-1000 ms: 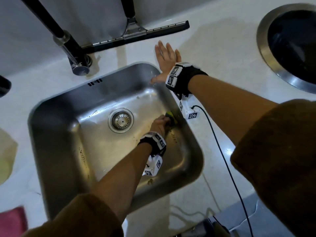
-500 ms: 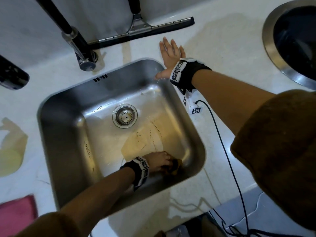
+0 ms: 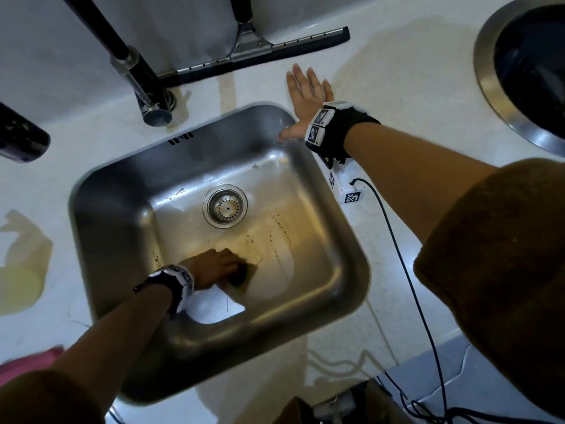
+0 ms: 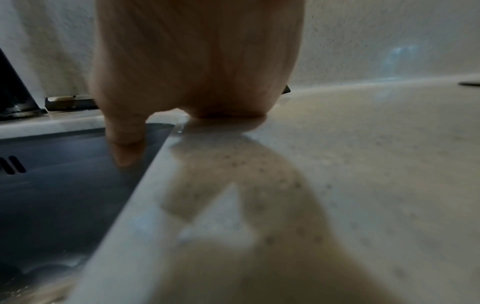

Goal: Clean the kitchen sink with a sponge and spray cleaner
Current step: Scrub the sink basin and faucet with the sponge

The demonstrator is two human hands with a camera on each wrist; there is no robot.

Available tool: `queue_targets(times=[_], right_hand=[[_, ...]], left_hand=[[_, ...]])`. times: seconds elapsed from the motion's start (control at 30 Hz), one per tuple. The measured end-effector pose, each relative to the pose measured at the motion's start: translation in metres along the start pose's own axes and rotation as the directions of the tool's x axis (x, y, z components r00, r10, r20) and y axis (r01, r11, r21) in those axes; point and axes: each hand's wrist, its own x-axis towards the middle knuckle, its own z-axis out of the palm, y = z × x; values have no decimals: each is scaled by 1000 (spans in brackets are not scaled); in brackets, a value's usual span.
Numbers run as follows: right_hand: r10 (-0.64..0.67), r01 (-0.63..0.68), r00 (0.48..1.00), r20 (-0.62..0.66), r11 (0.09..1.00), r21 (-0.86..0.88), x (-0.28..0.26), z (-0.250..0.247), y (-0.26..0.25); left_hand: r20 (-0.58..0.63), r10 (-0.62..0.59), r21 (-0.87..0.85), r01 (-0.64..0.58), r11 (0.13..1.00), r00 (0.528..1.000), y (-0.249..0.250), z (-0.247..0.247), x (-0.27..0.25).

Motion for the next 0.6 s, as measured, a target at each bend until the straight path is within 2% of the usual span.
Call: queue_targets(times=[0.03,0.1,0.13,0.23,0.33,0.43,0.53,0.6], right_hand=[[1,-1,1000,-4,1000,-1,0,0,0],[4,-4,1000,-8,1000,-5,0,1,0],[6,-6,1000,-8,1000,-8,0,2,0],[8,-8,1000,-10,1000,-13,0,1,-1],[7,-7,1000,-8,1000,-13,1,2,0],[11,-11,1000,-20,1000,-18,2,2,0],[8,-9,1000,-23,1000,-24,3,4,1],[10,-10,1000,-24,1000,-29,4,4,1]], left_hand=[[37,-83,-35,84,996,996,-4,-4,5],[-21,-239,-119,235,965,971,-12,-11,18],[-48,-332,-257,309,916,942,-14,-10,25],[-123,-586,-479,469,742,801,-13,-22,47],[-117,-745,-662,507,551,657,-8,-49,73],[-67,-850,-801,479,358,523,-9,-65,94],[-58,-856,-802,487,346,514,-5,-69,102],[-97,-837,-794,465,391,538,2,-70,106]])
